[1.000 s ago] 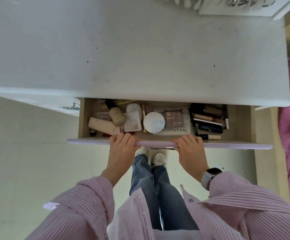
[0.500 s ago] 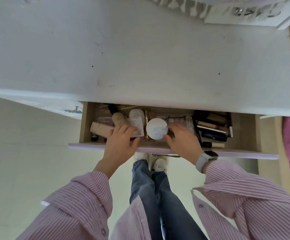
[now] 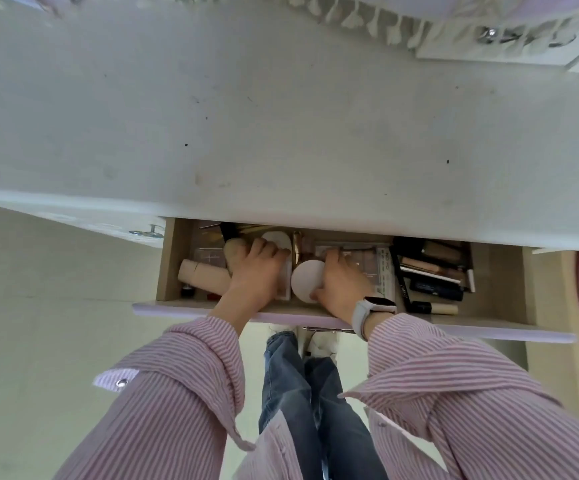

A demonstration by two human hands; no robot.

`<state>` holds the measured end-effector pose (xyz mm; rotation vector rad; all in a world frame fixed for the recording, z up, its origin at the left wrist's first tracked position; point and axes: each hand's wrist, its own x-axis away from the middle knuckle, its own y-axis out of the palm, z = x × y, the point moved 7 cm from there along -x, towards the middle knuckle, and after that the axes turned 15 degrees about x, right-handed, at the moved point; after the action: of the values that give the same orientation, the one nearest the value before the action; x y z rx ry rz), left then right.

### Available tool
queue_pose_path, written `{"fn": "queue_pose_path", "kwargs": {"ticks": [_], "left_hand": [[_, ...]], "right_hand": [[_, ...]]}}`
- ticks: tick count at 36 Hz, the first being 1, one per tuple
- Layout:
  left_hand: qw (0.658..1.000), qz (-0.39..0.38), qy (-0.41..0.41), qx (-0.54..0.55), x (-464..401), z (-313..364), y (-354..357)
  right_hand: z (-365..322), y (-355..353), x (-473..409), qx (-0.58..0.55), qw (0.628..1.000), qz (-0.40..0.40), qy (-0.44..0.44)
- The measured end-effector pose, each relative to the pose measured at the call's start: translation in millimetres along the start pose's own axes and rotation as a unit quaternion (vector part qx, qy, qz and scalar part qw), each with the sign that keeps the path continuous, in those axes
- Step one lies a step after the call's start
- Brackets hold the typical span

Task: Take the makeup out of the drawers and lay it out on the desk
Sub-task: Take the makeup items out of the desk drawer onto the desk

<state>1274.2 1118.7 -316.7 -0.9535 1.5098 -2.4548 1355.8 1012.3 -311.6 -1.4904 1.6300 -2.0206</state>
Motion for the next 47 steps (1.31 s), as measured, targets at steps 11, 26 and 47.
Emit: {"fn": "queue_pose_path", "kwargs": {"ticks": [11, 26, 47], "left_hand": [[0.980, -0.056, -0.010, 0.189, 23.6, -3.7, -18.3], [0.768, 0.297, -0.124, 0.554, 48.7, -124.0, -167.4], [0.824, 0.338, -0.078, 0.449, -139.5, -239.0, -306.0]], "right_hand": [[5.1, -24.2, 13.1, -0.100, 0.993, -0.027, -0.064], [-66.8, -165.1, -20.6, -0.308, 0.945, 0.075, -0.077], [-174.3, -275.5, -216.1, -0.377, 0.891, 0.208, 0.145]]}}
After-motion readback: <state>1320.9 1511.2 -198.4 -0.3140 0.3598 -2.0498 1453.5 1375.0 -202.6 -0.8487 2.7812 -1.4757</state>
